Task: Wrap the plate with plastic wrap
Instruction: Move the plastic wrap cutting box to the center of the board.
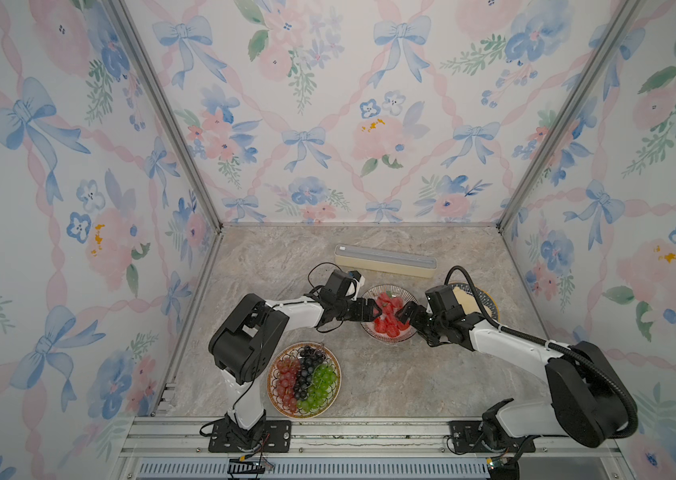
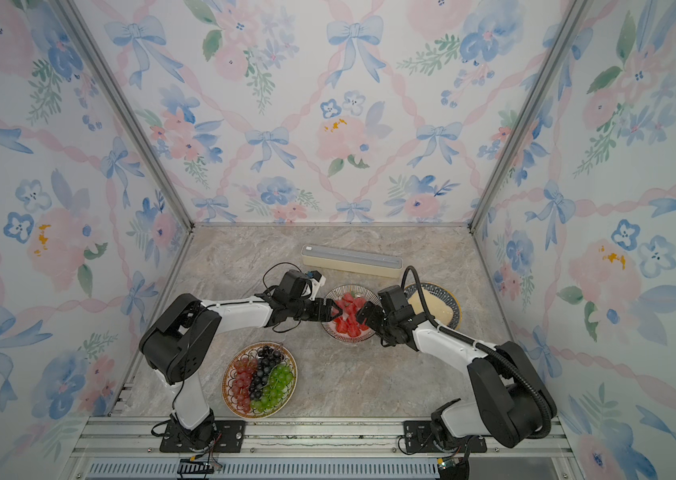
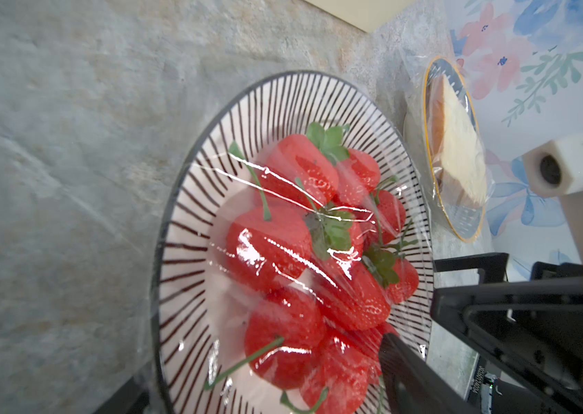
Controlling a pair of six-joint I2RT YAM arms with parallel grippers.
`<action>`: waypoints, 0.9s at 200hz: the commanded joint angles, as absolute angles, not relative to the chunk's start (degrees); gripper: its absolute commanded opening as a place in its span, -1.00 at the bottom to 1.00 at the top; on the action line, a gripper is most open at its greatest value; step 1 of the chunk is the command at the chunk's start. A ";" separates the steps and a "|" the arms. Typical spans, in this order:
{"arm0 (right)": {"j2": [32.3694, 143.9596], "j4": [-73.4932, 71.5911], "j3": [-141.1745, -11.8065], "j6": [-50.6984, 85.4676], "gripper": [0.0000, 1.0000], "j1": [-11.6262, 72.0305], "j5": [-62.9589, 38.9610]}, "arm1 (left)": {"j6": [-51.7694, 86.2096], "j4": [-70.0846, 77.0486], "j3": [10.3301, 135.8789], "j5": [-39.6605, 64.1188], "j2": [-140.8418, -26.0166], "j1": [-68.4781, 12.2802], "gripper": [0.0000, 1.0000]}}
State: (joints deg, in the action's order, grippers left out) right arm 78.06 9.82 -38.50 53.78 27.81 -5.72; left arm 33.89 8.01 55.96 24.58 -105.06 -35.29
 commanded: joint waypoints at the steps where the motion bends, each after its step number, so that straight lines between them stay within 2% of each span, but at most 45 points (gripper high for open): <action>1: 73.24 22.74 -40.58 45.56 0.94 28.12 2.05 | 34.48 8.80 55.96 27.49 -102.96 -36.75 0.69; 54: 66.04 33.86 -47.04 34.34 0.94 26.64 12.65 | 34.62 9.02 60.02 29.77 -105.70 -43.20 0.69; 140: 65.13 36.57 -51.74 29.58 0.96 21.61 13.48 | 35.34 9.28 68.59 33.05 -114.51 -53.17 0.68; 180: 65.63 36.39 -51.60 29.75 0.96 21.19 13.62 | 34.25 9.23 72.06 35.34 -116.91 -54.35 0.68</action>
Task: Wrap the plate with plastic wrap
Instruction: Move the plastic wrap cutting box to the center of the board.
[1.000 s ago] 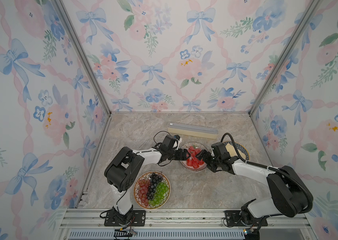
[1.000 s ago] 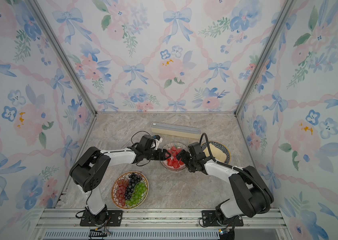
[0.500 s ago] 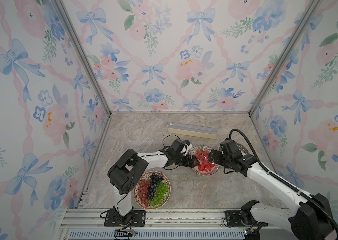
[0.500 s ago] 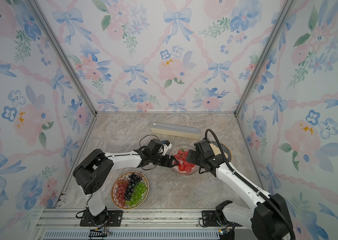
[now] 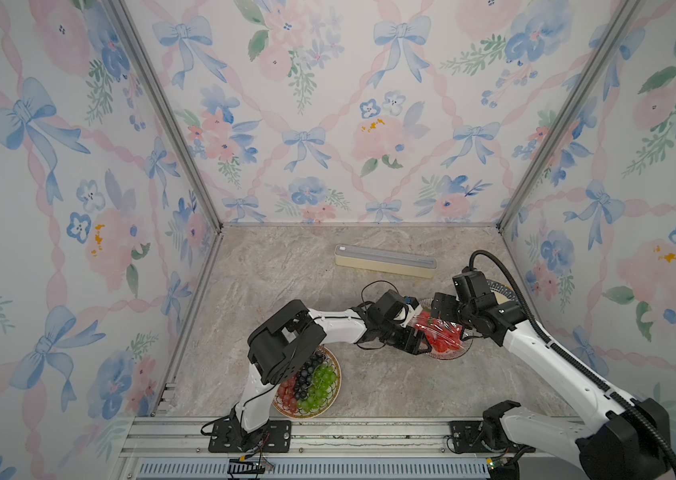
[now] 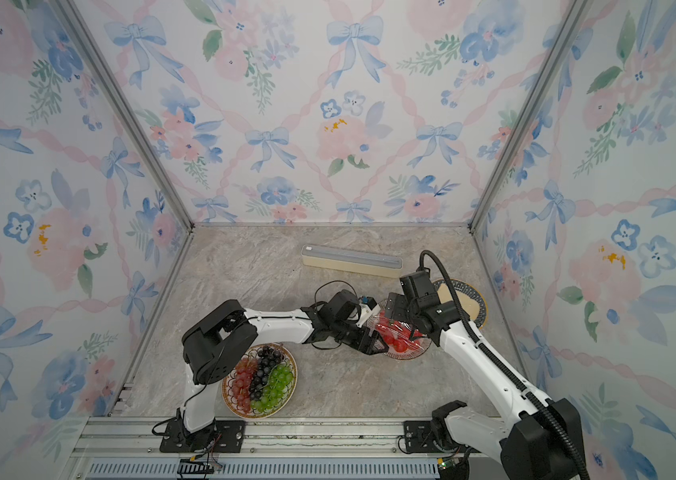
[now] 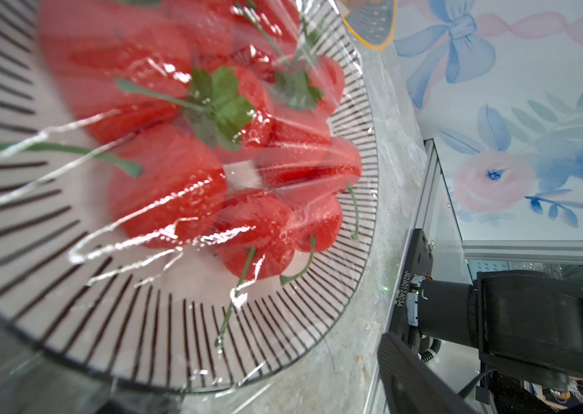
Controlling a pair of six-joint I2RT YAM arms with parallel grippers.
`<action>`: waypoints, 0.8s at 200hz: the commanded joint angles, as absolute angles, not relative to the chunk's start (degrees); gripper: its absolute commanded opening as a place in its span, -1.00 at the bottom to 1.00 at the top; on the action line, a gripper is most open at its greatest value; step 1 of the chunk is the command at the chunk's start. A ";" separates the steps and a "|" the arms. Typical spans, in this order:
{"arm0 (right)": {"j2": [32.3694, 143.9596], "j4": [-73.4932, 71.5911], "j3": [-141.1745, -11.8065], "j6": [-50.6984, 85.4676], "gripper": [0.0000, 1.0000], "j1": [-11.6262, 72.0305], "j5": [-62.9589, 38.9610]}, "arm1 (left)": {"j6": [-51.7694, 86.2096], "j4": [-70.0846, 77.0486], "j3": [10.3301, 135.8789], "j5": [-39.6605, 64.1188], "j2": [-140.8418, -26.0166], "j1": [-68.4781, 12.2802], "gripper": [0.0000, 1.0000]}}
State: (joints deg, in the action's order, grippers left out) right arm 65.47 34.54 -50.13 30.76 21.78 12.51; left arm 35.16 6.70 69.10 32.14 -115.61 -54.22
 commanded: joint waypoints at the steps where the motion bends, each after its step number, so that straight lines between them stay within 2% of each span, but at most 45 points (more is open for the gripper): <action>1: 65.64 36.39 -51.64 29.73 0.96 21.14 13.62 | 34.22 9.23 72.15 35.47 -117.03 -54.42 0.68; 53: 66.05 36.12 -52.08 30.14 0.96 20.97 13.80 | 34.13 9.27 76.62 39.59 -121.83 -55.63 0.67; 77: 65.69 36.38 -52.36 29.91 0.96 20.98 14.06 | 33.79 9.23 76.70 37.77 -121.22 -55.41 0.67; 133: 63.39 37.02 -53.04 26.75 0.96 20.16 13.33 | 31.42 9.22 64.23 26.95 -108.05 -50.46 0.70; 160: 62.09 35.55 -53.11 24.32 0.98 20.30 9.10 | 29.87 8.99 56.13 23.41 -98.28 -46.08 0.71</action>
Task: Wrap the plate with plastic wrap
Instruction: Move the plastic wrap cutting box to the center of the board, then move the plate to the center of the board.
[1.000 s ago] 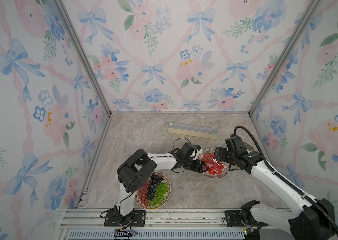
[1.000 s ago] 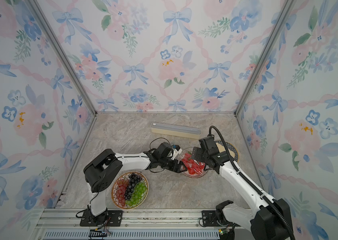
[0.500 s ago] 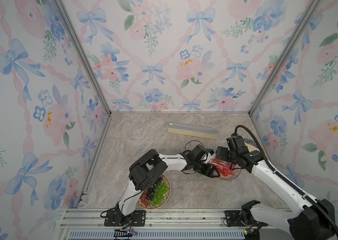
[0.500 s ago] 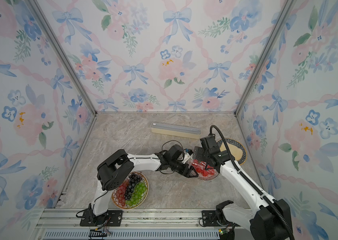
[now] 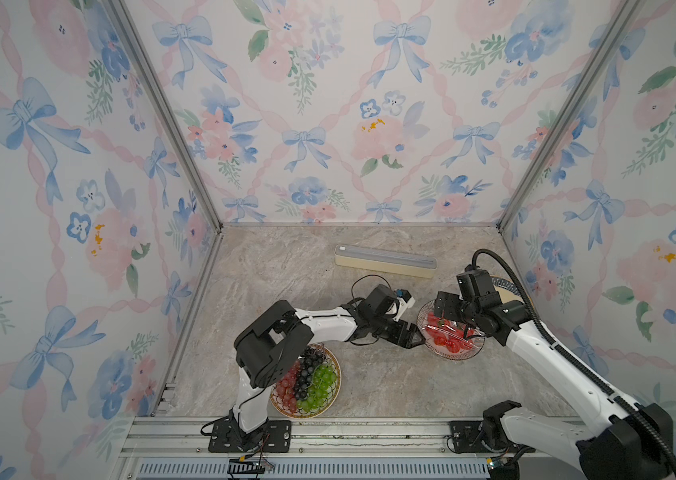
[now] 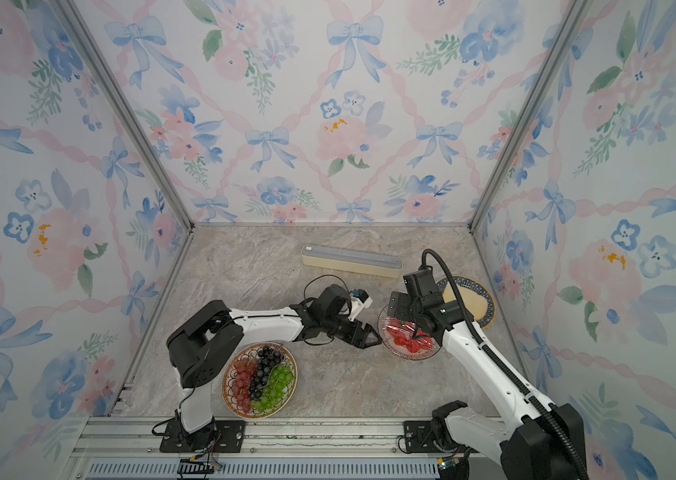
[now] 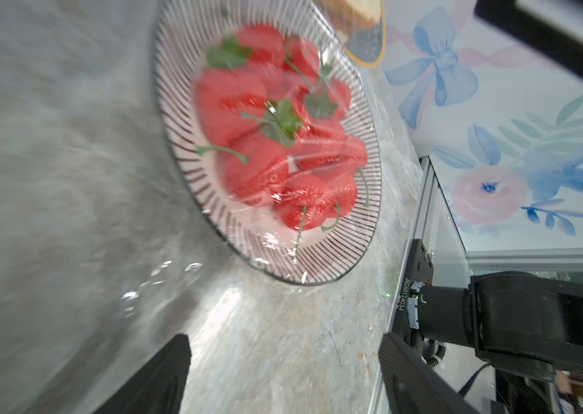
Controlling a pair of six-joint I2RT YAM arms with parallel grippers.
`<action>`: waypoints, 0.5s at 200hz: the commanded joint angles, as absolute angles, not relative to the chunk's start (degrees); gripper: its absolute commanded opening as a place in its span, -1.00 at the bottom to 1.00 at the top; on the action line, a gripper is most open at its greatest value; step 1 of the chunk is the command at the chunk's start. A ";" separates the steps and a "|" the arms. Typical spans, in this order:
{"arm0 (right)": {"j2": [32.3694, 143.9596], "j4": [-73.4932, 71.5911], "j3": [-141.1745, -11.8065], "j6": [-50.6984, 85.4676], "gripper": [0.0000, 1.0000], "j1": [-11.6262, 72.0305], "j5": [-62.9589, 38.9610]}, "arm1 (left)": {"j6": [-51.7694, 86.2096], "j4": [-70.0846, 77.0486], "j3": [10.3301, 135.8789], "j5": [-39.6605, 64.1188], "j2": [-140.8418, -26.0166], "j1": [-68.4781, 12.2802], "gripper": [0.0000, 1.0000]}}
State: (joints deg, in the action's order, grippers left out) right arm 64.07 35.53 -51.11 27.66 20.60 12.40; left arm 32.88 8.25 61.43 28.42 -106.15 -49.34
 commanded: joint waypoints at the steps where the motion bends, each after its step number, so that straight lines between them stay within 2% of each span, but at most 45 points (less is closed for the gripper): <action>1: 62.03 35.40 -53.06 24.25 0.98 20.35 8.77 | 29.74 8.98 55.84 23.26 -97.83 -45.85 0.72; 25: 62.22 31.90 -52.27 22.29 0.96 21.95 1.86 | 27.41 6.50 50.54 18.73 -88.18 -39.96 0.73; 45: 65.27 29.08 -52.47 21.57 0.91 26.43 -1.69 | 24.95 3.90 48.00 14.51 -81.02 -33.25 0.76; 100: 85.35 15.66 -57.62 23.06 0.71 43.90 -12.40 | 25.91 2.72 46.02 10.56 -68.48 -14.25 0.79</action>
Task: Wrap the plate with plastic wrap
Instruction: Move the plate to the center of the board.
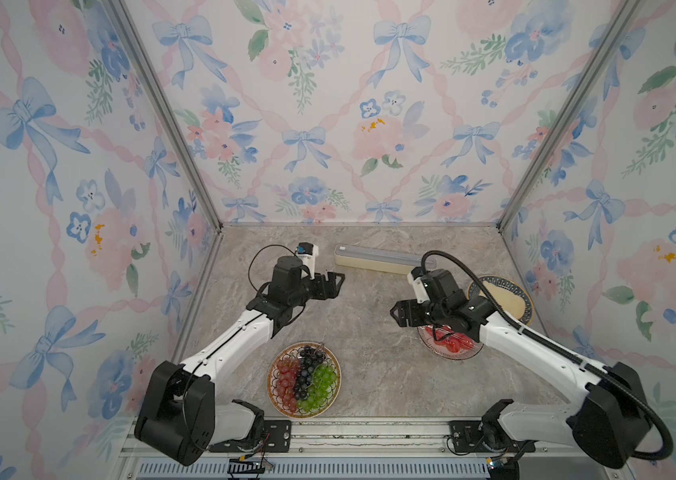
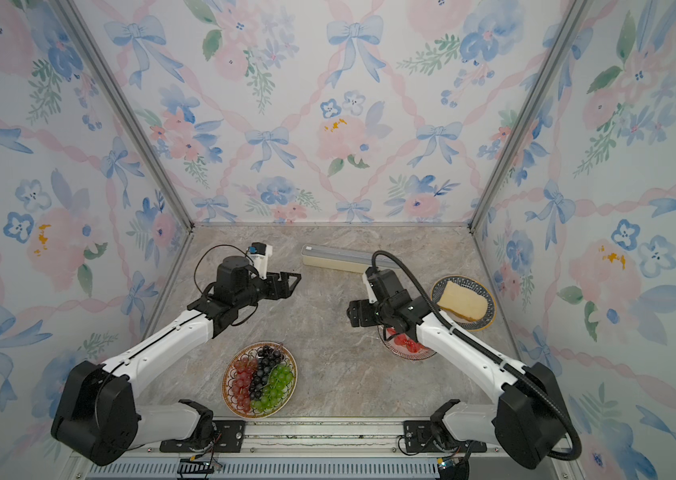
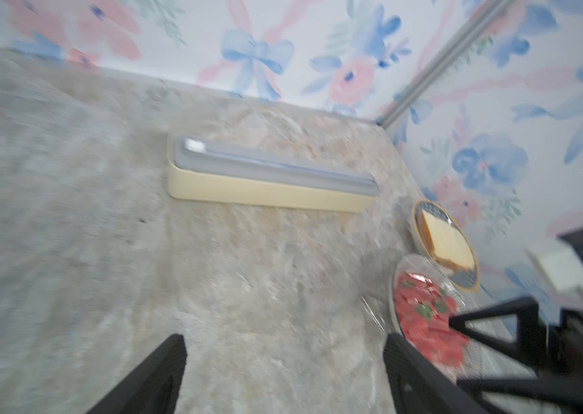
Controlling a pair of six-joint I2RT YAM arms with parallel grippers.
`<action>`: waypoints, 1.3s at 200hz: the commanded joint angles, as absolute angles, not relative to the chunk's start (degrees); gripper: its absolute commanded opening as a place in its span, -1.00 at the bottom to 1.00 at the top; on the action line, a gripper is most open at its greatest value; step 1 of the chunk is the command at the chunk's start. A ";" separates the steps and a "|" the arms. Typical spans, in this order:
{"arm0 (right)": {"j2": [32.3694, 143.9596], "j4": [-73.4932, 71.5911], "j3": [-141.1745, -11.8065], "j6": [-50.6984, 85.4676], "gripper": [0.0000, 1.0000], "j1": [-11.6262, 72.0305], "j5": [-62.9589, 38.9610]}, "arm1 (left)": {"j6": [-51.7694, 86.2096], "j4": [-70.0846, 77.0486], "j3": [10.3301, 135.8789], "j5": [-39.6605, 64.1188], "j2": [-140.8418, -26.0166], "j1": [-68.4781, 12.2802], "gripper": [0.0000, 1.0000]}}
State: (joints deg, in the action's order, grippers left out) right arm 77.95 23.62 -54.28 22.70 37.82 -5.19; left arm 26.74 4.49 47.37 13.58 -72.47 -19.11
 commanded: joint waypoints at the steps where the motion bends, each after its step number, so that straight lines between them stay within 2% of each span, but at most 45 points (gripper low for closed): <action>1: 85.78 15.48 -57.82 23.18 0.70 44.10 -12.66 | 26.01 2.72 46.00 10.55 -68.34 -13.93 0.79; 50: 102.33 8.07 -64.95 24.78 0.46 51.75 -25.37 | 26.89 2.63 42.97 11.95 -60.62 -5.98 0.82; 107: 108.53 8.49 -67.44 24.90 0.17 53.69 -30.89 | 27.08 2.19 41.21 12.45 -58.73 -4.31 0.83; 172: 111.21 11.27 -68.71 24.41 -0.25 54.64 -31.55 | 26.81 1.64 41.57 12.70 -59.05 -3.96 0.83; 218: 110.15 15.08 -69.50 23.18 -0.73 53.98 -28.07 | 26.72 1.24 41.66 12.61 -58.94 -3.78 0.83; 260: 105.11 15.10 -65.82 24.33 -0.92 49.64 -25.14 | 26.28 0.99 42.08 12.31 -59.22 -3.70 0.83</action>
State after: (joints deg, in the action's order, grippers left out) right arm 109.54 13.30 -67.92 24.14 52.90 -27.68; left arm 27.00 1.96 41.65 11.97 -59.07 -4.08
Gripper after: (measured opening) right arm 0.064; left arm 0.913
